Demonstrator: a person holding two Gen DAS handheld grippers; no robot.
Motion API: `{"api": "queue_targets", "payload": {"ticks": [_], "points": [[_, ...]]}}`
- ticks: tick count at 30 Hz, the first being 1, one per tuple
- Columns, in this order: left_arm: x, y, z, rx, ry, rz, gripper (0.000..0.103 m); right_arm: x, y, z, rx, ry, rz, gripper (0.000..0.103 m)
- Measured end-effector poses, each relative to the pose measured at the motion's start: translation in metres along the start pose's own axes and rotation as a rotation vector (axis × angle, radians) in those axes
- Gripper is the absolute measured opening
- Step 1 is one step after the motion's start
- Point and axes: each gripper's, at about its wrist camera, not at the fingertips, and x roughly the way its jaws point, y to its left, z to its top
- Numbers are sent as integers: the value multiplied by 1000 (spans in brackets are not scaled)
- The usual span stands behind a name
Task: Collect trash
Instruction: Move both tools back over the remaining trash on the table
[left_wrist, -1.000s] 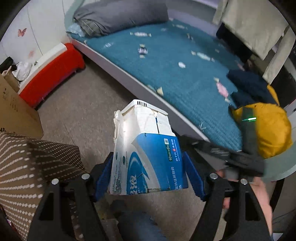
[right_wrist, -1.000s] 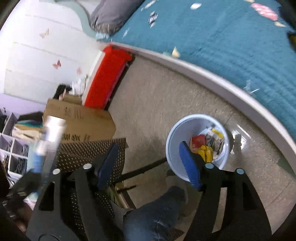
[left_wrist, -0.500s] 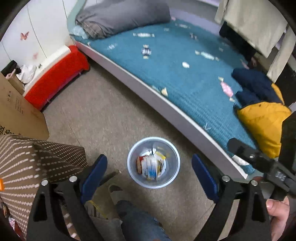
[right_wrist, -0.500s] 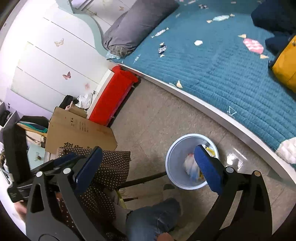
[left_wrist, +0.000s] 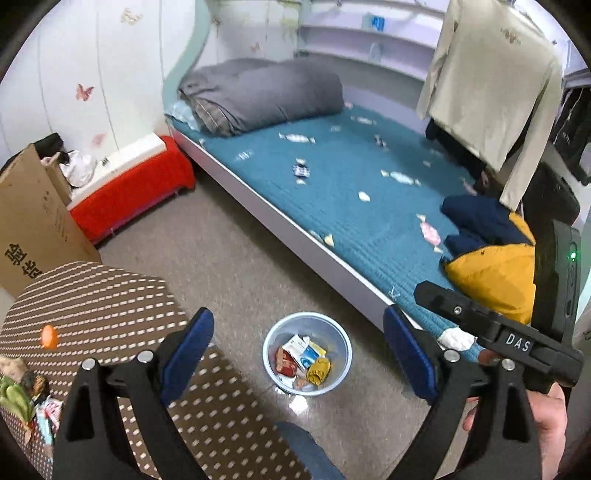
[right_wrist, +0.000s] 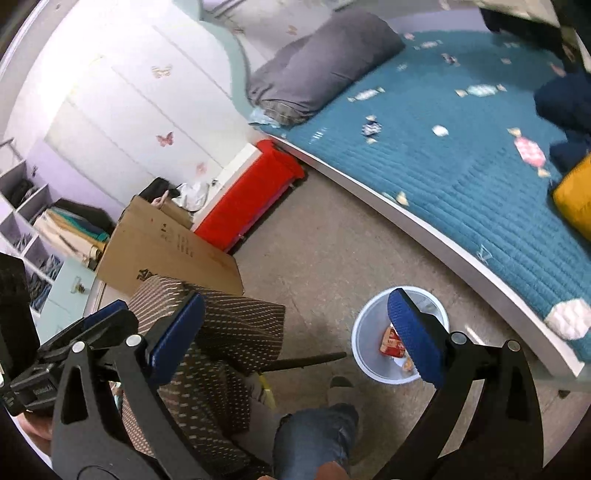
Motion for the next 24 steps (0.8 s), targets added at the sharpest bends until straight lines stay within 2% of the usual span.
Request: {"api": "queue_targets", "payload": {"ticks": [12,19,24], "points": [[-89,57,-32,-68,-161,69,91,-26,118,-9,-235,-26,39,97],[-128,107,-62,-135,-213,117,91,-21,179,-30,-338,-12,41,97],[-146,144,-90,-170,-223,172,91,-9,218,-52,-413,-1,12,97]]}}
